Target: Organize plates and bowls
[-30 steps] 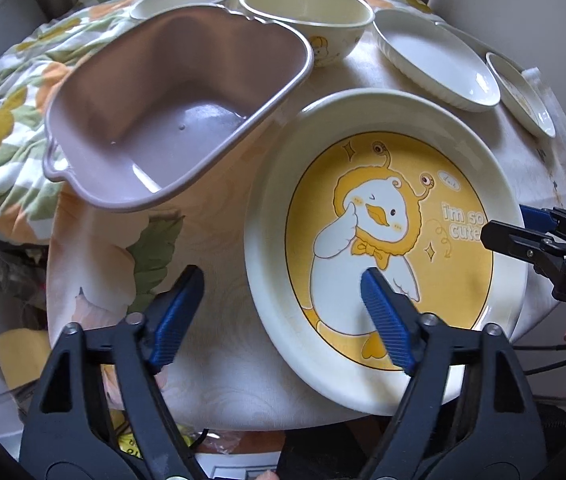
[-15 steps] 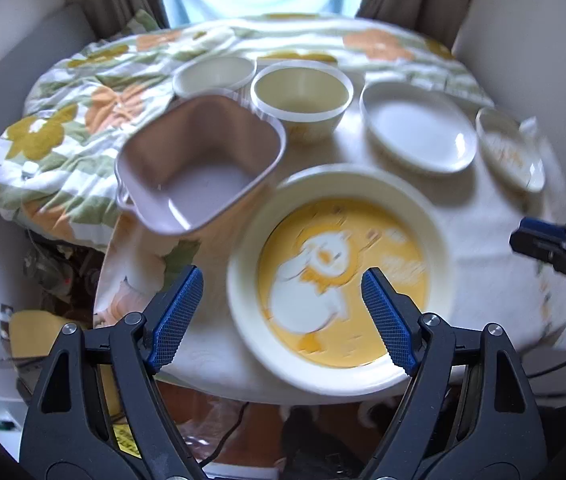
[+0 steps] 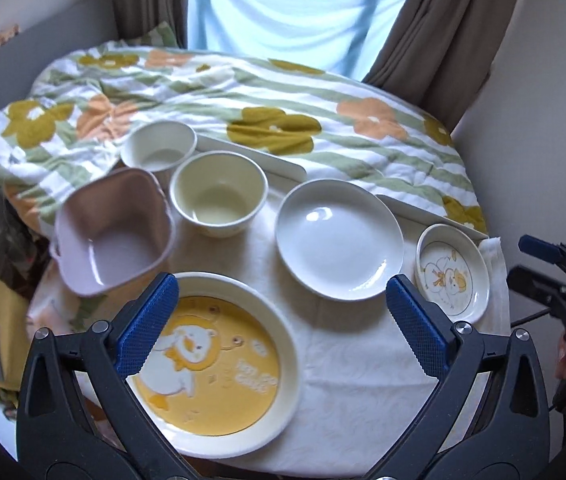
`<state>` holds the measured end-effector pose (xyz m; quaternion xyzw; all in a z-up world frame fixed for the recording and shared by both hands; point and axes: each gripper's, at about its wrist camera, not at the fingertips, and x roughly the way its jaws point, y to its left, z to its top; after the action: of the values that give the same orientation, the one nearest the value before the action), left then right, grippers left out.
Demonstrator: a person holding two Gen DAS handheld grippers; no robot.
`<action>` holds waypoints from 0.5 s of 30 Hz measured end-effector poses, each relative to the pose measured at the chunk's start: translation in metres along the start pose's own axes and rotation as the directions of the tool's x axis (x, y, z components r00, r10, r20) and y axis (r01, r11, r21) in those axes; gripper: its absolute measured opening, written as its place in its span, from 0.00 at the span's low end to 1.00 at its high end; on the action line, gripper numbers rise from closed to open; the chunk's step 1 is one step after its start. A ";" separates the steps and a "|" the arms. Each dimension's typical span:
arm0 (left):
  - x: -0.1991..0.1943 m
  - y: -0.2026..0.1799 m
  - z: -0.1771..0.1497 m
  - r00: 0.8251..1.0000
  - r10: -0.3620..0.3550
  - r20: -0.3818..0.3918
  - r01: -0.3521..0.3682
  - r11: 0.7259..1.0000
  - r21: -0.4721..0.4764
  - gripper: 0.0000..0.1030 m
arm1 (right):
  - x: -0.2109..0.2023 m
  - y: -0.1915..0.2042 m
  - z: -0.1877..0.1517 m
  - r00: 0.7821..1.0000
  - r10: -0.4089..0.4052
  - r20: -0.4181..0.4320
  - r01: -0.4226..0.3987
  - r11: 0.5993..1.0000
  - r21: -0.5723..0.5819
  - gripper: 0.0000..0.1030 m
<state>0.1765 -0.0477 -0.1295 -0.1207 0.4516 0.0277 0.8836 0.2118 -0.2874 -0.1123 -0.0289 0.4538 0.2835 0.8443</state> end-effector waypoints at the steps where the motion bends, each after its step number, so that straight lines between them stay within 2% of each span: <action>1: 0.009 -0.002 0.001 1.000 -0.003 -0.026 0.003 1.000 -0.007 1.00 | 0.009 -0.008 0.007 1.000 0.004 -0.023 -0.003 1.000 0.004 1.00; 5: 0.056 -0.001 0.005 0.993 -0.028 -0.111 0.022 0.998 -0.060 0.99 | 0.046 -0.034 0.022 0.993 0.025 -0.115 -0.021 0.999 0.034 1.00; 7: 0.079 0.001 0.007 0.989 -0.034 -0.147 0.024 0.997 -0.074 0.93 | 0.065 -0.043 0.025 0.987 0.033 -0.155 -0.027 0.999 0.038 0.99; 9: 0.105 0.003 0.007 0.980 -0.036 -0.195 0.020 0.996 -0.083 0.77 | 0.089 -0.049 0.027 0.979 0.046 -0.196 -0.041 0.999 0.032 0.93; 14: 0.153 0.007 0.007 0.959 -0.044 -0.281 0.016 0.995 -0.101 0.58 | 0.139 -0.057 0.031 0.958 0.053 -0.282 -0.057 0.998 -0.004 0.67; 15: 0.160 0.008 0.006 0.955 -0.046 -0.291 0.017 0.994 -0.104 0.55 | 0.147 -0.058 0.031 0.954 0.055 -0.294 -0.059 0.998 -0.007 0.65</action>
<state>0.2748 -0.0483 -0.2562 -0.1747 0.5737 0.0179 0.8000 0.3271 -0.2602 -0.2216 -0.0642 0.5725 0.3039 0.7588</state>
